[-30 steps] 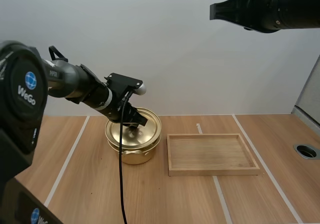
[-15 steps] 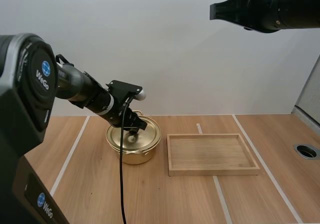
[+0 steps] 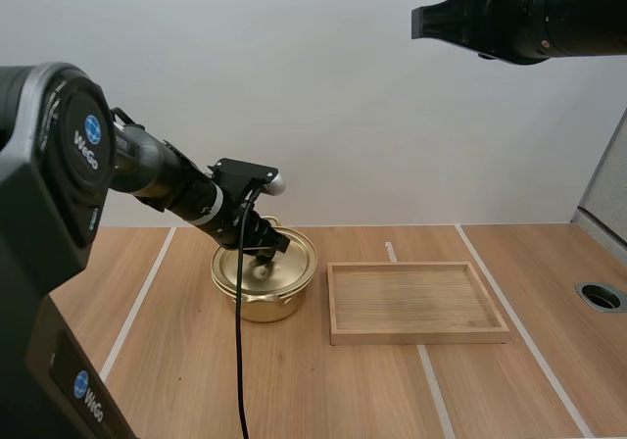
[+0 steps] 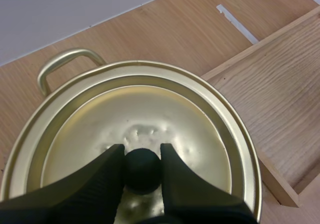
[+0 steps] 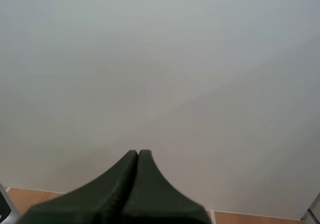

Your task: Open the pot, put the pineapple inside, and close it

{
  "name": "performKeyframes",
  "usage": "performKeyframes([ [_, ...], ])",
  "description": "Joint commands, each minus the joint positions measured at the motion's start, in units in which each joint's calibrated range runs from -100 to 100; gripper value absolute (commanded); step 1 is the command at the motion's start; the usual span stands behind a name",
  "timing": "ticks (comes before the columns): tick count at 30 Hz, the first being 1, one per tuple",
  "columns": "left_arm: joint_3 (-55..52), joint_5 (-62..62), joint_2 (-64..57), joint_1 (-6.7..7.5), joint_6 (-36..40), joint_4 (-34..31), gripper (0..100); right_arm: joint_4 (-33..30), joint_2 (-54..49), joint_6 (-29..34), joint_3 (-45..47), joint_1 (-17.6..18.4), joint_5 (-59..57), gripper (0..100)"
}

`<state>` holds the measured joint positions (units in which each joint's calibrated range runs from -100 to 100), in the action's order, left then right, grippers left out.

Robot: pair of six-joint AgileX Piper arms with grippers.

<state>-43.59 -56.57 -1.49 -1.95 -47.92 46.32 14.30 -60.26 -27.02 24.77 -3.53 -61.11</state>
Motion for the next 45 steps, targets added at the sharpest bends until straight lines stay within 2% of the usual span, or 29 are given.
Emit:
performKeyframes([
  [1, -0.69, -2.15, 2.06, 0.18, -0.34, -1.44, 0, 0.07, -0.68, 0.15, 0.16, -0.21, 0.35, 0],
  [7, -0.69, -5.29, 2.06, 0.18, 0.55, -1.47, 1, 0.07, -0.68, 0.15, 0.16, -0.21, 0.35, 0],
  [9, -0.69, -5.78, 2.06, 0.18, 0.55, -1.47, 11, 0.07, -0.68, 0.15, 0.16, -0.21, 0.35, 0],
  [10, -0.69, -6.02, 2.06, 0.18, 0.55, -1.47, 19, 0.07, -0.68, 0.15, 0.16, -0.21, 0.35, 0],
  [11, -0.69, -6.5, 2.06, 0.18, 0.55, -1.47, 31, 0.07, -0.68, 0.15, 0.16, -0.21, 0.35, 0],
  [12, -0.69, -6.68, 2.06, 0.18, 0.55, -1.47, 47, 0.07, -0.68, 0.15, 0.16, -0.21, 0.35, 0],
  [14, -0.69, -6.73, 2.06, 0.18, 0.55, -1.07, 87, 0.07, -0.68, 0.15, 0.16, -0.21, 0.35, 0],
  [15, -0.69, -6.73, 2.06, 0.18, 0.87, -0.95, 100, 0.07, -0.68, 0.15, 0.16, -0.21, 0.35, 0],
  [29, -0.18, -6.02, -1.2, 0.18, 3.86, -0.96, 100, 0.07, -0.68, 0.15, 0.16, -0.21, 0.35, 0],
  [35, 1.13, -1.08, -12.77, 0.18, 6.07, 0.05, 100, 0.15, -0.68, 0.15, 0.16, -0.21, 0.35, 0],
  [45, 1.13, 18.75, -33.29, 0.18, 8.27, 1.84, 100, -0.91, -0.68, 0.15, 0.16, -0.21, 0.35, 0],
])
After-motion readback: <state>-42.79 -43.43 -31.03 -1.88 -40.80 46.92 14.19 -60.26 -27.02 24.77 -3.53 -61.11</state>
